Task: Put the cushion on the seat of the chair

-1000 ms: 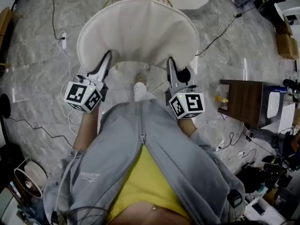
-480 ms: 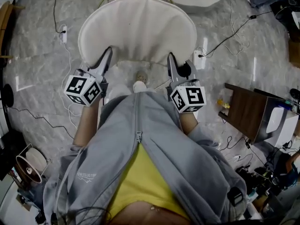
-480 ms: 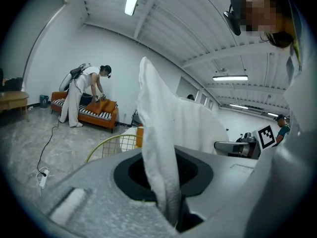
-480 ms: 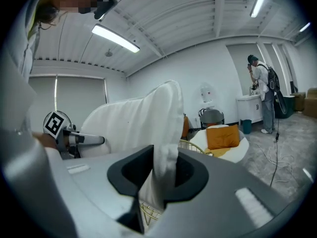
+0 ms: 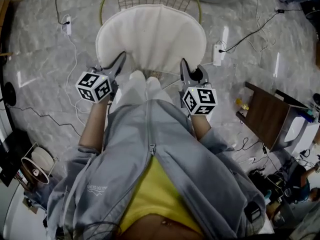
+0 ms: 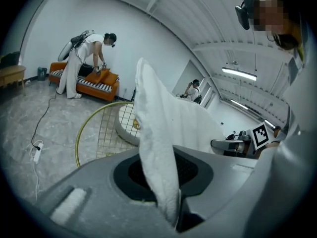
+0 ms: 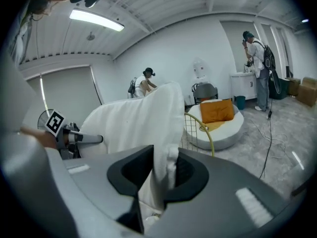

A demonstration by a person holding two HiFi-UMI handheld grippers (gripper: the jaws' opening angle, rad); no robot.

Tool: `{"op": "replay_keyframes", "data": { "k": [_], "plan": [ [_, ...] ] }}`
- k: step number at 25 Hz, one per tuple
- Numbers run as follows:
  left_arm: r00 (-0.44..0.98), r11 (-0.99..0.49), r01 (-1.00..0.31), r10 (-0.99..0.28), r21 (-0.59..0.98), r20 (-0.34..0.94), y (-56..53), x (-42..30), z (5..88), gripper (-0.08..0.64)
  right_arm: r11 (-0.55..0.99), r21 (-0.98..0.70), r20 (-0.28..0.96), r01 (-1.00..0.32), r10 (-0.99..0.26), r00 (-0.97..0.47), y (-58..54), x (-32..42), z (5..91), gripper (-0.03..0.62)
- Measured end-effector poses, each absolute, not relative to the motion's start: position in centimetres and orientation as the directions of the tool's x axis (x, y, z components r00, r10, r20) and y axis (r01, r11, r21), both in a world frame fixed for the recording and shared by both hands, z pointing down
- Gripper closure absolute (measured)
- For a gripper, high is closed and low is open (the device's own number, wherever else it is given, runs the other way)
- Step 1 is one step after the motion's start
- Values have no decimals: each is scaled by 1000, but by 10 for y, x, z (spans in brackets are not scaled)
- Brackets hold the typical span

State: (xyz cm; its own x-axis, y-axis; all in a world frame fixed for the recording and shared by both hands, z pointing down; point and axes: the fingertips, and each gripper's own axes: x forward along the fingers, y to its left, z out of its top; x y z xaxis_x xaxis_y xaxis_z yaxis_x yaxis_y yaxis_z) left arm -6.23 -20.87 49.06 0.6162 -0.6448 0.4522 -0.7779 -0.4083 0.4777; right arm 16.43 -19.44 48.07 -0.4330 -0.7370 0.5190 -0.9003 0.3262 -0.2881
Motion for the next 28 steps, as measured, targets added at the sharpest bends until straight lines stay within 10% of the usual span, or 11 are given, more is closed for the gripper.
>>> {"op": "replay_keyframes", "data": {
  "k": [28],
  "plan": [
    [646, -258, -763, -347, 593, 680, -281, -94, 763, 425, 225, -317, 776, -922, -498, -388, -266, 156, 743, 514]
  ]
}}
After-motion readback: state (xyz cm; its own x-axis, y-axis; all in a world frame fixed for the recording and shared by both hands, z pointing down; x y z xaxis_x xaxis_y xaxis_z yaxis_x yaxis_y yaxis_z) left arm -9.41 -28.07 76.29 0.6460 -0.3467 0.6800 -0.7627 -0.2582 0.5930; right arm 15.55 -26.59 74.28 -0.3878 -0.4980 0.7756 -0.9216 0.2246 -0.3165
